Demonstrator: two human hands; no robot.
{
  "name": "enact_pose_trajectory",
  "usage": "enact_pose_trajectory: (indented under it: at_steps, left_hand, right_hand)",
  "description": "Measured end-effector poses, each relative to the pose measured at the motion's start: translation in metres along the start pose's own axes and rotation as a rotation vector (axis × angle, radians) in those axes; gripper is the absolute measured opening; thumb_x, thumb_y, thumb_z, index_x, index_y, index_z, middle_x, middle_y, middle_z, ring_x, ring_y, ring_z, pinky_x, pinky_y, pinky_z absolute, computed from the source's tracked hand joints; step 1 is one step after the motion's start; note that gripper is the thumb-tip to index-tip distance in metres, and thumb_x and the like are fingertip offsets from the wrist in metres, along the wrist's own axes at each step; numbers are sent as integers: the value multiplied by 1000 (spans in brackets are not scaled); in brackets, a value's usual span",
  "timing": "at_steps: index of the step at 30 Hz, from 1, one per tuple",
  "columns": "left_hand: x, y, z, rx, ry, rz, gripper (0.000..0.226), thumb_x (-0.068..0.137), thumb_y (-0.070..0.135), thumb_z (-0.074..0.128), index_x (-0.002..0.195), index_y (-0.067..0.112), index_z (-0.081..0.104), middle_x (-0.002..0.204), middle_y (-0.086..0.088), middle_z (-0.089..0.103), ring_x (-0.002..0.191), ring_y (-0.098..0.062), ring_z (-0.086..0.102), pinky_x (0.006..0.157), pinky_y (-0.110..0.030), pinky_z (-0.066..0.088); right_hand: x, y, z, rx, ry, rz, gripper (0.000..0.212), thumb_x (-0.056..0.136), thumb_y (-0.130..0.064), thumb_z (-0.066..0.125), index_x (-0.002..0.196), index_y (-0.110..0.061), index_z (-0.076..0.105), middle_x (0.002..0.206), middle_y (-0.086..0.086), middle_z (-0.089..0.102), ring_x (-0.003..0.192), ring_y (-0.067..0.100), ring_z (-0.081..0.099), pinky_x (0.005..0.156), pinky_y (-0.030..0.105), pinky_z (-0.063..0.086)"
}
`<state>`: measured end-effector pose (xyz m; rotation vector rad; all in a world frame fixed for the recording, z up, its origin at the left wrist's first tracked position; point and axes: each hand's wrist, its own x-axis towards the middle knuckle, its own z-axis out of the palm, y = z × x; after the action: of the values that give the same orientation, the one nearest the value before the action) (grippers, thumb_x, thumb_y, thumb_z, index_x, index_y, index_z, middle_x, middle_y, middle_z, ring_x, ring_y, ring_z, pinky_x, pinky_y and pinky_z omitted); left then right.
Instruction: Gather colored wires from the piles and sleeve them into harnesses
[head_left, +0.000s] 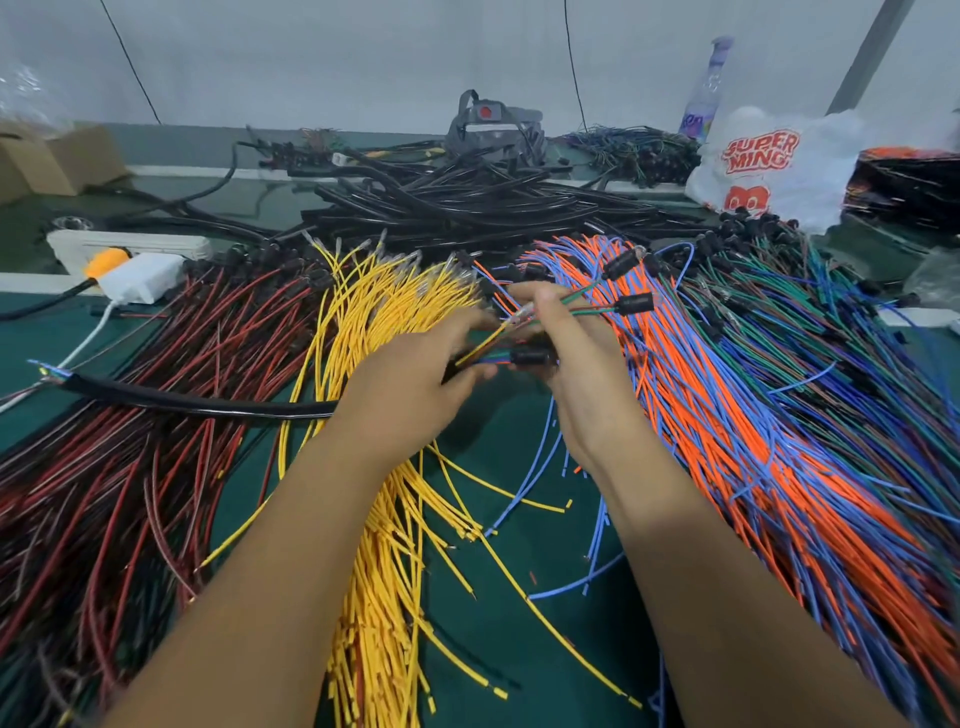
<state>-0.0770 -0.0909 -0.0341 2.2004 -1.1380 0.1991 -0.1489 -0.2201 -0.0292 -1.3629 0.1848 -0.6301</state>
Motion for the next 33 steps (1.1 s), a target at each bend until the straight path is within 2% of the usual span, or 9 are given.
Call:
enact_pose_trajectory:
  at_steps: [3, 6, 11, 14, 17, 19, 26, 30, 33]
  left_hand:
    - [0, -4, 0, 162, 78, -30, 16, 96, 48, 43, 93, 33, 45, 58, 7, 44, 59, -24, 46, 47, -29, 27]
    - [2, -8, 0, -109, 91, -103, 30, 97, 45, 46, 75, 25, 44, 53, 6, 41, 53, -13, 39, 52, -33, 28]
    - [7, -8, -4, -547, -3, -219, 28, 98, 33, 52, 85, 11, 64, 44, 12, 34, 44, -5, 28, 52, -29, 21]
    - [4, -3, -6, -566, -36, -211, 33, 98, 37, 50, 70, 24, 62, 50, 11, 35, 45, -6, 28, 51, -28, 23]
    - [0, 2, -8, -531, -49, -209, 45, 98, 48, 42, 56, 31, 47, 55, 8, 36, 45, -6, 27, 50, -23, 26]
    - [-1, 3, -8, -536, -47, -196, 44, 99, 46, 40, 59, 29, 46, 54, 10, 36, 45, -5, 28, 52, -25, 27]
    - [0, -2, -4, -213, -90, -89, 8, 81, 53, 48, 75, 49, 51, 60, 18, 52, 55, -5, 44, 55, -32, 34]
    - [0, -7, -2, -165, -29, -98, 18, 89, 55, 45, 106, 48, 45, 71, 7, 58, 68, -16, 56, 65, -38, 46]
    - [1, -7, 0, -207, 28, -101, 16, 91, 52, 42, 84, 40, 51, 60, 8, 48, 59, -17, 46, 59, -41, 42]
  right_hand:
    - [1, -6, -3, 129, 20, 66, 29, 102, -22, 37, 94, -16, 65, 83, 0, 66, 69, 12, 63, 55, 27, 44]
    - [1, -7, -7, 213, 12, 93, 28, 95, -1, 34, 99, -7, 61, 83, 9, 67, 62, 19, 64, 54, 25, 46]
    - [3, -5, -8, 99, 58, 39, 20, 96, 2, 46, 91, -7, 64, 78, 10, 64, 50, 12, 61, 52, 19, 47]
    - [4, -3, -11, 52, 112, 41, 20, 95, 1, 50, 87, -9, 66, 72, 8, 66, 51, 12, 59, 50, 18, 46]
    - [4, -2, -14, -26, 67, 3, 24, 95, -1, 51, 98, -16, 69, 87, 8, 69, 67, 13, 62, 53, 16, 45]
    - [3, -1, -16, -70, 14, -33, 28, 96, -2, 50, 101, -22, 70, 91, 2, 70, 75, 12, 62, 55, 15, 44]
    - [2, 6, -14, -249, -50, -36, 44, 93, -1, 47, 85, -35, 73, 64, -14, 63, 48, 3, 44, 47, 13, 35]
    - [2, 3, -12, -62, 23, -1, 36, 93, 5, 49, 98, -24, 70, 75, -3, 68, 52, 8, 52, 52, 17, 43]
    - [2, 0, -10, 179, 75, 41, 22, 92, 10, 49, 97, -5, 63, 76, 7, 64, 53, 11, 60, 57, 19, 52]
